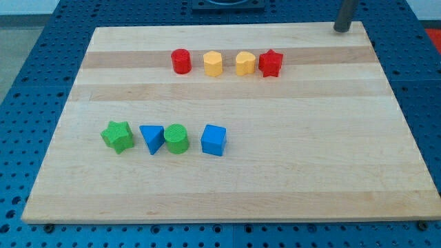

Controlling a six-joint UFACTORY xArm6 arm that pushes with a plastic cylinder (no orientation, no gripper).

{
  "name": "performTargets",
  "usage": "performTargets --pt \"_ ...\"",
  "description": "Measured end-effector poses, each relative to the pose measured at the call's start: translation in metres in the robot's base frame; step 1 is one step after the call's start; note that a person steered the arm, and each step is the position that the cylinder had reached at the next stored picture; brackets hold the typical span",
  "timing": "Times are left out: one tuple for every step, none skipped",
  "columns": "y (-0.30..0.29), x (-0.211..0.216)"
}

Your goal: Move the arm to the bottom center of the board

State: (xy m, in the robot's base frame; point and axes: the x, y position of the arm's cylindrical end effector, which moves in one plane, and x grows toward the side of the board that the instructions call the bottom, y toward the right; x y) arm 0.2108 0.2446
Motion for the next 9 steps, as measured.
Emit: performTargets --pt "-0.011 -0.02" --pt "-0.034 -0.02" --pt "-0.043 -0.02" --pt "-0.012 -0.005" --pt "0.043 0.024" --pt "0.007 0.083" --pt "-0.034 0.155" --pt "-0.042 0.241" --pt "-0.063 0.308"
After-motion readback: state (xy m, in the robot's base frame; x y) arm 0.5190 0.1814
